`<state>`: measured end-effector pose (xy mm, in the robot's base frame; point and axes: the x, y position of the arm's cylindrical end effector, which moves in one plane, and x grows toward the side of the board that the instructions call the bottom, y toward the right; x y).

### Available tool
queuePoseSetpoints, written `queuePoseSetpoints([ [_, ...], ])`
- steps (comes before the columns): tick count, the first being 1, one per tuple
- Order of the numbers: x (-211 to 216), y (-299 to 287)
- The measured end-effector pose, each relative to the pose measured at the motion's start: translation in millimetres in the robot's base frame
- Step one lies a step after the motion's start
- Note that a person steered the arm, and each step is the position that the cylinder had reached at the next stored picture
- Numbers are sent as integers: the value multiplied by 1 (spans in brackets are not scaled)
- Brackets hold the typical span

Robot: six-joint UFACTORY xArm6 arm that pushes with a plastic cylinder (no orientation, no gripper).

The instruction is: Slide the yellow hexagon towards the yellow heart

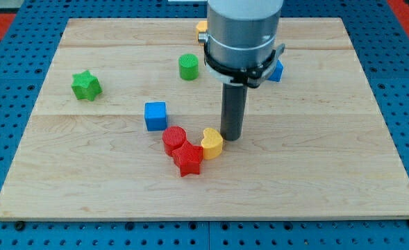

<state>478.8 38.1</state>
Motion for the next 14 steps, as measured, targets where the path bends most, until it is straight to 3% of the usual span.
queuePoseSetpoints([
  [3,-158,12],
  [5,-283,-29],
  [6,-268,-81],
  [7,-241,-50],
  [9,-245,2],
  [10,-272,8],
  [11,-261,34],
  [13,-217,12],
  [14,-215,35],
])
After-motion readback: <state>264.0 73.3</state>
